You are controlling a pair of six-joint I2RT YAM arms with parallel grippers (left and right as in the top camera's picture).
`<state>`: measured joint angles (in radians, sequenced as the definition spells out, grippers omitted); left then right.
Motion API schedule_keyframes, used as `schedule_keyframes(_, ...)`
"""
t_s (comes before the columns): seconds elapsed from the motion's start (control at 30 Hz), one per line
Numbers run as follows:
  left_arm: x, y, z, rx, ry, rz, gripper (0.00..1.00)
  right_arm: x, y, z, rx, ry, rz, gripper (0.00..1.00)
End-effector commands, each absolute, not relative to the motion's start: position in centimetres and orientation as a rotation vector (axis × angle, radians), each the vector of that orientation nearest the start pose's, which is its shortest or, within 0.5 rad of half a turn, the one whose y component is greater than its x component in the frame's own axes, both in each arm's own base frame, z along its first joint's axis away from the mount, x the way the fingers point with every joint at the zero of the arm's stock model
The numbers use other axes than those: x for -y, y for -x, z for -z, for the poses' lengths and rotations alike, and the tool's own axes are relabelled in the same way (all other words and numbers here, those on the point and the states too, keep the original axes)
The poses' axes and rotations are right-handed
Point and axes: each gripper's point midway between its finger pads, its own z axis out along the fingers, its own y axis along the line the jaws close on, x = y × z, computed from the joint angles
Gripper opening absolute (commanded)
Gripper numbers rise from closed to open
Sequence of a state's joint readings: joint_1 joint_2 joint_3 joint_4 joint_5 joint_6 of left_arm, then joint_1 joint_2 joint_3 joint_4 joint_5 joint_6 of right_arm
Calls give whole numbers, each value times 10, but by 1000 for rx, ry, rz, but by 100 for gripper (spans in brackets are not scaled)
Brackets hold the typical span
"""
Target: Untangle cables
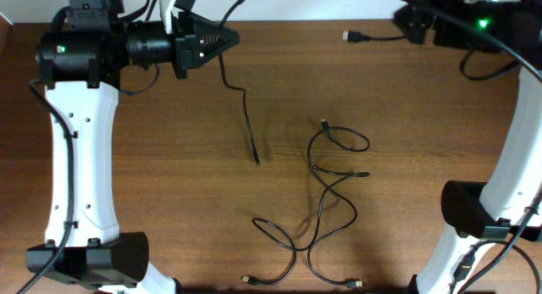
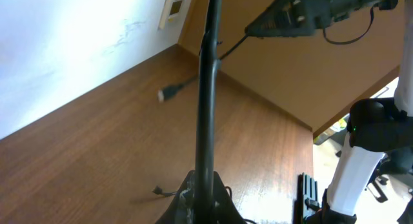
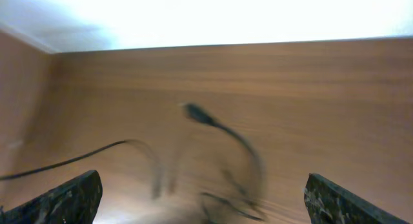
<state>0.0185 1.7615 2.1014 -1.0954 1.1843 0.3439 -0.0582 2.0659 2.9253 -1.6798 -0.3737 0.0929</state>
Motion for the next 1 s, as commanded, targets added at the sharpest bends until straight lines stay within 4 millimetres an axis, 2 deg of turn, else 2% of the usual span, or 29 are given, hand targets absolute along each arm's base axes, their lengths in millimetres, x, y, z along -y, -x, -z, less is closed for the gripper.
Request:
schedule_keyframes(0.0, 147, -365, -443, -1724, -868, 1130, 0, 29, -427, -389, -2386, -269, -117, 99)
schedule_keyframes(0.03, 145, -361, -448, -1711, -871, 1113, 0, 39, -426, -388, -2380, -324, -81, 99)
schedule_keyframes(0.1, 140, -354, -465, -1701, -829, 1104, 0, 75, -419, -387, -2346, -535, 54, 99)
schedule_keyframes(0.17, 130, -352, -484, -1684, -772, 1075, 0, 78, -418, -387, -2346, -545, 37, 99)
schedule_keyframes(0.27, 106, -367, -491, -1742, -616, 942, 0, 72, -422, -389, -2339, -527, -10, 99)
schedule_keyframes(0.33, 84, -372, -496, -1771, -504, 872, 0, 90, -424, -393, -2298, -578, 55, 99)
schedule_keyframes(0.4, 52, -376, -511, -1749, -381, 827, 0, 113, -420, -389, -2286, -667, 105, 99)
schedule_keyframes(0.5, -33, -385, -536, -1701, -1, 788, 0, 146, -407, -377, -2299, -793, 121, 99)
schedule_keyframes(0.53, -50, -380, -545, -1668, 20, 773, 0, 152, -405, -374, -2303, -814, 101, 99)
schedule_keyframes(0.63, -61, -363, -562, -1609, -92, 769, 0, 164, -401, -372, -2299, -851, 91, 99)
schedule_keyframes(0.73, -76, -360, -568, -1594, -43, 756, 0, 174, -397, -372, -2287, -879, 101, 99)
schedule_keyframes(0.77, -76, -359, -568, -1593, -37, 762, 0, 172, -398, -372, -2289, -874, 86, 99)
schedule_keyframes(0.87, -50, -357, -567, -1606, -123, 845, 0, 128, -419, -379, -2313, -663, -212, 99)
schedule_keyframes(0.93, -20, -356, -566, -1616, -208, 931, 0, 66, -433, -401, -2279, -253, -507, 99)
schedule_keyframes(0.97, 2, -354, -564, -1626, -263, 998, 0, 35, -433, -411, -2238, -50, -621, 99)
